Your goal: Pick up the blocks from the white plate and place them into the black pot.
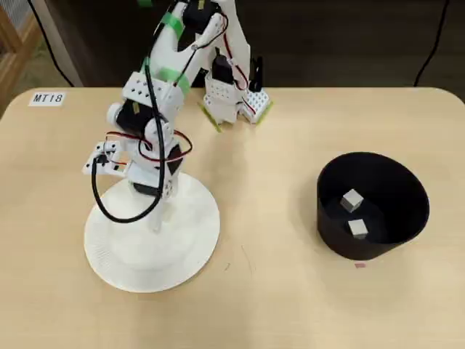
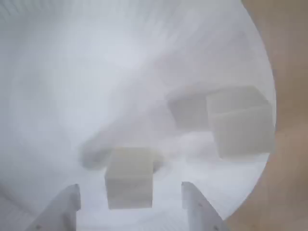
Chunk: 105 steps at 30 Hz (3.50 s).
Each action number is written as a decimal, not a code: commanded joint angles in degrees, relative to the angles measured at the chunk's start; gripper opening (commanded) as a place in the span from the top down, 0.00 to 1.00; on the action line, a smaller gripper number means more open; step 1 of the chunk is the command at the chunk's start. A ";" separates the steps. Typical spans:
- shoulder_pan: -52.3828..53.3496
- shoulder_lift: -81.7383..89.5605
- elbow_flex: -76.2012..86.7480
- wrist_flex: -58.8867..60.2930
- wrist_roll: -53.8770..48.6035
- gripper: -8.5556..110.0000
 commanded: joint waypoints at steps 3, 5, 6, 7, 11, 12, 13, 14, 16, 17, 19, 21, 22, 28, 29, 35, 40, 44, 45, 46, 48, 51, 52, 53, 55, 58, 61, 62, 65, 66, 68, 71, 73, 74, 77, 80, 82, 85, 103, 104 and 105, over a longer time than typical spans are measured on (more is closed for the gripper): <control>-0.26 0.00 -0.70 -2.20 1.14 0.71; 0.18 0.00 -0.70 -3.52 1.67 0.74; 0.35 0.00 -0.70 -4.13 1.93 0.77; 0.53 -0.18 -0.70 -4.75 2.37 0.80; 0.88 -2.81 -1.32 -5.89 4.13 0.95; 0.88 -3.25 -1.32 -5.98 4.04 0.95; 0.79 -3.52 -1.14 -6.15 3.78 0.95; 0.70 -3.52 -1.05 -6.24 3.69 0.95; 0.53 -3.16 -1.05 -6.33 3.25 0.95; 0.35 -2.64 -1.05 -6.33 2.99 0.95; -0.18 0.00 -0.88 -6.33 2.37 0.95; -1.14 4.22 -0.79 -6.86 1.67 0.95; -2.02 7.03 -0.62 -7.47 1.23 0.95; -10.72 27.42 4.57 -18.19 1.32 0.95; -12.30 30.06 5.27 -19.07 1.85 0.95; -25.84 41.40 6.24 -19.51 2.02 0.95; -39.99 47.29 7.12 -17.75 2.02 0.95; -50.19 48.08 9.49 -17.75 2.29 0.95; -52.12 47.99 10.55 -18.02 2.90 0.95; -53.96 47.64 11.69 -18.37 3.34 0.95; -56.95 45.97 13.62 -18.90 4.13 0.95; -60.73 41.22 14.85 -19.86 4.48 0.95; -61.79 39.02 14.85 -20.48 4.57 0.95; -62.84 37.09 14.77 -21.53 4.57 0.95; -64.16 33.05 14.24 -23.64 4.31 0.95; -64.86 28.56 13.54 -27.42 3.87 0.95; -64.34 26.46 12.83 -29.27 3.25 0.95; -63.90 26.02 12.66 -29.53 3.08 0.95; -63.11 25.58 12.57 -29.71 2.55 0.95; -63.02 25.58 12.57 -29.53 2.55 0.95; -63.02 25.84 12.57 -29.18 1.32 0.86; -63.63 26.19 12.57 -28.74 -1.32 0.67; -63.72 26.63 12.57 -28.65 -1.32 0.65; -63.63 26.89 12.57 -28.48 -1.14 0.65; -62.93 27.95 12.57 -28.13 -0.88 0.66; -61.35 30.15 12.57 -27.51 0.44 0.76; -59.33 32.43 12.74 -27.07 1.67 0.87; -54.58 36.12 12.66 -25.14 2.64 0.95; -8.35 32.96 12.48 -8.53 44.12 0.95; -5.98 32.96 12.48 -6.59 47.29 0.95; -3.78 32.87 12.48 -5.45 49.48 0.95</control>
